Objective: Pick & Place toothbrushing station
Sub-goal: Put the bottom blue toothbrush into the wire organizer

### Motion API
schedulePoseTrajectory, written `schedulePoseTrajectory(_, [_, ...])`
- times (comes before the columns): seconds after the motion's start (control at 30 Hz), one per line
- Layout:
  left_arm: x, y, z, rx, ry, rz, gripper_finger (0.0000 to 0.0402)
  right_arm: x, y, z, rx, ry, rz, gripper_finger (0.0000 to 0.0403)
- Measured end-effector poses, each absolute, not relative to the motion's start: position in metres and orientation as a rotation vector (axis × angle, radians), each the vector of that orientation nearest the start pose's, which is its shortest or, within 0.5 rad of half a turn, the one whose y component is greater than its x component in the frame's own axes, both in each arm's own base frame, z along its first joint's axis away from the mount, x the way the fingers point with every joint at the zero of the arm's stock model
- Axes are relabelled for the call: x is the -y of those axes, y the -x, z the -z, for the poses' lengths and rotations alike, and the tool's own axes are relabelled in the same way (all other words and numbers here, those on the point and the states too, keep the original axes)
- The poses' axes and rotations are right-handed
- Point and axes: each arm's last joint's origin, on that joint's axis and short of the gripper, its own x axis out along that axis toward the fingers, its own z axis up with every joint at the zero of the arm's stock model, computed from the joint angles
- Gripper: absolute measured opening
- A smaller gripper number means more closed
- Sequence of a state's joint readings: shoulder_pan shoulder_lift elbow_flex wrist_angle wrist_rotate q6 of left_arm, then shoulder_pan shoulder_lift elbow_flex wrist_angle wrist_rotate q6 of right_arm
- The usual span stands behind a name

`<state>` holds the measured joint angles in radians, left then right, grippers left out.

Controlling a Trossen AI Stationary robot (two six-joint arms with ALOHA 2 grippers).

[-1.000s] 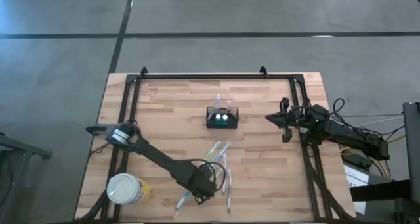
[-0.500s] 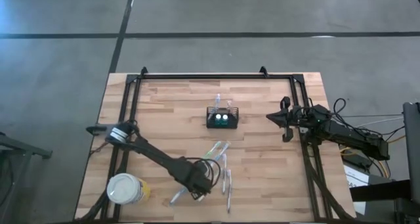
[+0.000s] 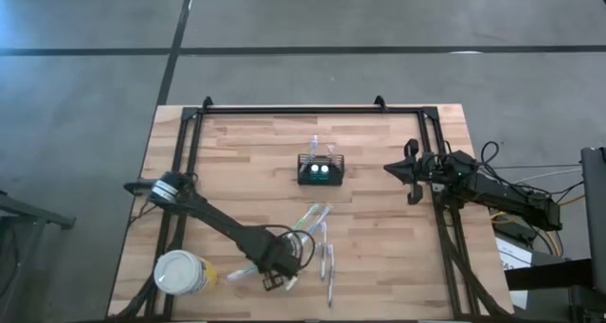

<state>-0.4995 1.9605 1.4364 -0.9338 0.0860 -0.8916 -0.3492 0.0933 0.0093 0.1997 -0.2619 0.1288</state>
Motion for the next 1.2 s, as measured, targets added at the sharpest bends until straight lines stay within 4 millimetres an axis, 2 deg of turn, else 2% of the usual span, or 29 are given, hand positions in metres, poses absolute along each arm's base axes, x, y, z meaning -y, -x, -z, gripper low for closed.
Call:
schedulePoseTrajectory(0.17, [0.168, -0.31, -0.243, -1.333, 0.361, -0.083, 0.0007, 0.028, -0.098, -0.177, 0.104, -0.1, 0.08, 0.0008])
schedulePoseTrajectory(0.23, [0.16, -0.3, -0.263, -1.236, 0.279, -0.088, 0.0006, 0.028, -0.098, -0.177, 0.1, -0.101, 0.081, 0.0008])
schedulePoseTrajectory(0.37, [0.138, -0.273, -0.32, -0.928, 0.063, -0.082, 0.0004, 0.028, -0.098, -0.177, 0.099, -0.102, 0.081, 0.0008])
schedulePoseTrajectory(0.47, [0.121, -0.252, -0.344, -0.732, -0.073, -0.091, 0.0003, 0.028, -0.098, -0.176, 0.096, -0.107, 0.08, 0.0008])
schedulePoseTrajectory(0.6, [0.095, -0.224, -0.363, -0.479, -0.186, -0.03, 0.0002, 0.028, -0.098, -0.176, 0.096, -0.112, 0.08, 0.0008])
schedulePoseTrajectory(0.7, [0.072, -0.203, -0.359, -0.335, -0.232, -0.008, 0.0001, 0.028, -0.098, -0.176, 0.096, -0.106, 0.08, 0.0008])
schedulePoseTrajectory(0.97, [0.009, -0.156, -0.317, -0.075, -0.192, 0.015, 0.0, 0.028, -0.098, -0.177, 0.098, -0.081, 0.08, 0.0008])
schedulePoseTrajectory(1.1, [-0.01, -0.143, -0.295, -0.051, -0.17, -0.001, 0.0, 0.028, -0.098, -0.178, 0.107, -0.072, 0.079, 0.0008])
schedulePoseTrajectory(1.2, [-0.015, -0.134, -0.281, -0.048, -0.167, -0.009, 0.0, 0.028, -0.098, -0.178, 0.113, -0.07, 0.079, 0.0008])
